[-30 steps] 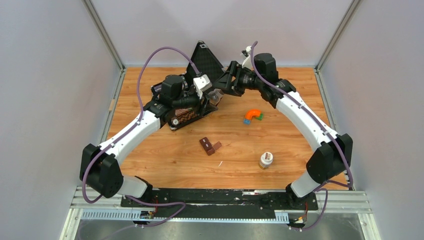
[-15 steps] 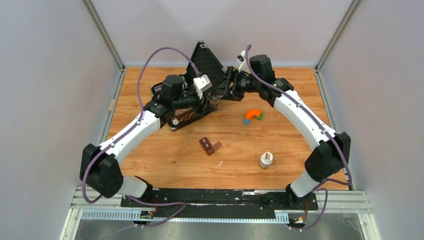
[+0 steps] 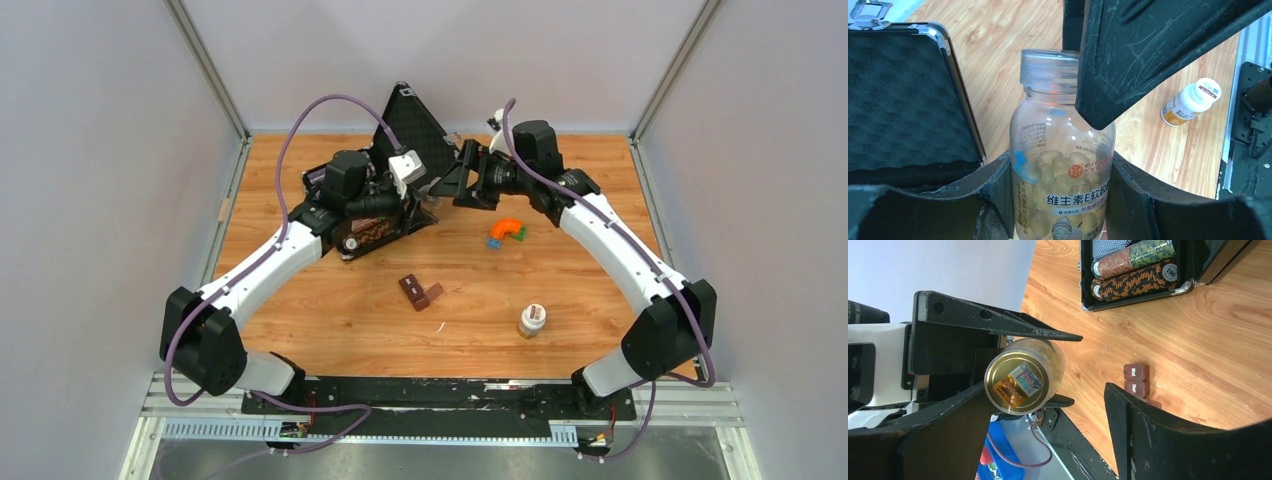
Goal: Sort the pills into containers
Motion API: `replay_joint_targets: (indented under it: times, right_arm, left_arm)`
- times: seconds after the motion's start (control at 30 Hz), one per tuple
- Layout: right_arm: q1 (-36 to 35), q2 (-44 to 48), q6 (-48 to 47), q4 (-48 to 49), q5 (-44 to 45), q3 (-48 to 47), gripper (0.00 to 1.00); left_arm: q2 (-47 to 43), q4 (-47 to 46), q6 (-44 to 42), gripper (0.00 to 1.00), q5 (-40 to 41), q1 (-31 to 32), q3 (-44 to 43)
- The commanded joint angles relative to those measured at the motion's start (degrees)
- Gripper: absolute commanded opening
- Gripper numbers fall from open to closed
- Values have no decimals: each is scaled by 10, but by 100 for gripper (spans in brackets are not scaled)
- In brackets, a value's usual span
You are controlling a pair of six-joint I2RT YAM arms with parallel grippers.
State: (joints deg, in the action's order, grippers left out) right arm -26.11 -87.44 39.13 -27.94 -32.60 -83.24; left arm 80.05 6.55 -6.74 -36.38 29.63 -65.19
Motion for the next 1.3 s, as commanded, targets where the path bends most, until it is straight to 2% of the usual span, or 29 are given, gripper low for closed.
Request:
replay_joint_targets:
  times: [0.0,0.4,0.43,0.5,0.57,0.6,0.63,0.77,0.83,0.9,1.03,1.2,1.27]
  right_arm:
    - [24,43,0,69,-20,41,81]
    - [55,79,-42,105,-39,111,81]
    - [55,79,-43,106,-44,111,76]
    - [54,73,-43,112,-78,90,62]
    - [48,70,-44,130,-123,66,56]
    - [44,69,-49,138,-141,57,56]
    - [39,69,-56,148,-156,52,61]
    - [30,59,-49,162,-174,42,91]
    - [27,47,-26,161,-162,33,95]
    - [28,30,0,155,-147,18,94]
    - [27,-15,12,105,-127,-25,82]
    - [24,-28,7,83,-106,-38,78]
    - [24,-35,7,82,-105,-42,74]
  left_arm:
    - [-17,-40,12,0,-19,1,-11]
    - [-17,-52,21,0,-27,0,-4]
    - [-16,-52,20,0,-27,1,-4]
    - [-15,-46,4,0,-25,1,-3]
    - [-12,-38,-6,0,-18,1,-3]
    - [-11,-34,-9,0,-10,1,-3]
    - [-6,-33,-13,0,-7,1,-5]
    - [6,-26,-15,0,-4,1,-14]
    - [8,-31,-15,0,-8,1,-14]
    - [7,-32,-15,0,-12,1,-12]
    - [6,-31,-15,0,-18,1,-11]
    - [5,-27,-17,0,-20,1,-12]
    - [5,-26,-17,0,-19,2,-12]
